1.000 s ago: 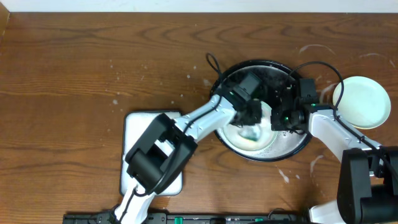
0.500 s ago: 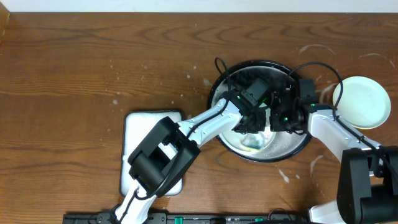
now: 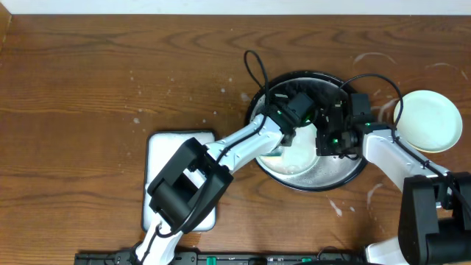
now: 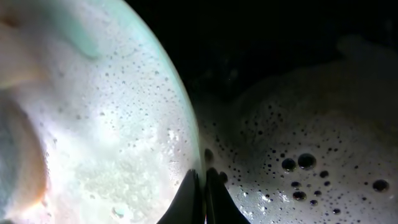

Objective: Clean dirty plates on tray and stack at the side
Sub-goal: 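Scrub the light green plate with the sponge while right gripper holds rim, then return the sponge to the white tray with the left gripper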

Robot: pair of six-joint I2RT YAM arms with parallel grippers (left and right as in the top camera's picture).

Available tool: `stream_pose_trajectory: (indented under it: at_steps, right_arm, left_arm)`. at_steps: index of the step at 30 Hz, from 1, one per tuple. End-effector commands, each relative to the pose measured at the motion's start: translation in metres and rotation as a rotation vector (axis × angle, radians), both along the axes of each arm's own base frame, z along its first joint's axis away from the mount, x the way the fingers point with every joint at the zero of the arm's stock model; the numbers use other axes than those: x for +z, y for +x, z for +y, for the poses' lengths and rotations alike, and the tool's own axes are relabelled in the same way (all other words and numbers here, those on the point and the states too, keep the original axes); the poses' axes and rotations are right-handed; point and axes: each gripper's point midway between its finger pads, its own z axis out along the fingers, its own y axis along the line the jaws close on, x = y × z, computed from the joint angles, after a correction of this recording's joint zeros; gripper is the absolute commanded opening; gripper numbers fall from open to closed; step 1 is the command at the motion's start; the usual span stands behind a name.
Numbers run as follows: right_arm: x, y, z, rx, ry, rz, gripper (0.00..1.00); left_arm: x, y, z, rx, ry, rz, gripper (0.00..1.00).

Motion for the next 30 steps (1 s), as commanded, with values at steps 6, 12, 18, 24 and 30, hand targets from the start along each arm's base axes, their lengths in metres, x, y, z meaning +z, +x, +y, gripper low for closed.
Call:
stream_pose_trajectory:
  at_steps: [6,12,18,24,30]
  right_arm:
    - [-0.009,-0.005,-0.027,-0.038,-0.132,0.022,0.01]
    - [-0.009,-0.005,-0.026,-0.039,-0.131,0.024,0.01]
    - [-0.009,-0.006,-0.027,-0.038,-0.132,0.026,0.01]
    - [-0.009,-0.005,-0.026,-0.038,-0.131,0.025,0.01]
    - [-0.009,-0.005,-0.026,-0.037,-0.127,0.022,0.01]
  left_arm:
    - [-0.010,0.030,0.077,0.016,0.379,-0.117,0.08]
    - [0.017,0.027,0.040,-0.014,0.167,-0.078,0.08]
    - [0.062,0.023,0.013,-0.047,-0.037,-0.081,0.08]
    - [0.123,0.017,0.026,-0.034,-0.101,-0.151,0.08]
    - [0.162,-0.010,0.075,0.013,-0.065,-0.115,0.08]
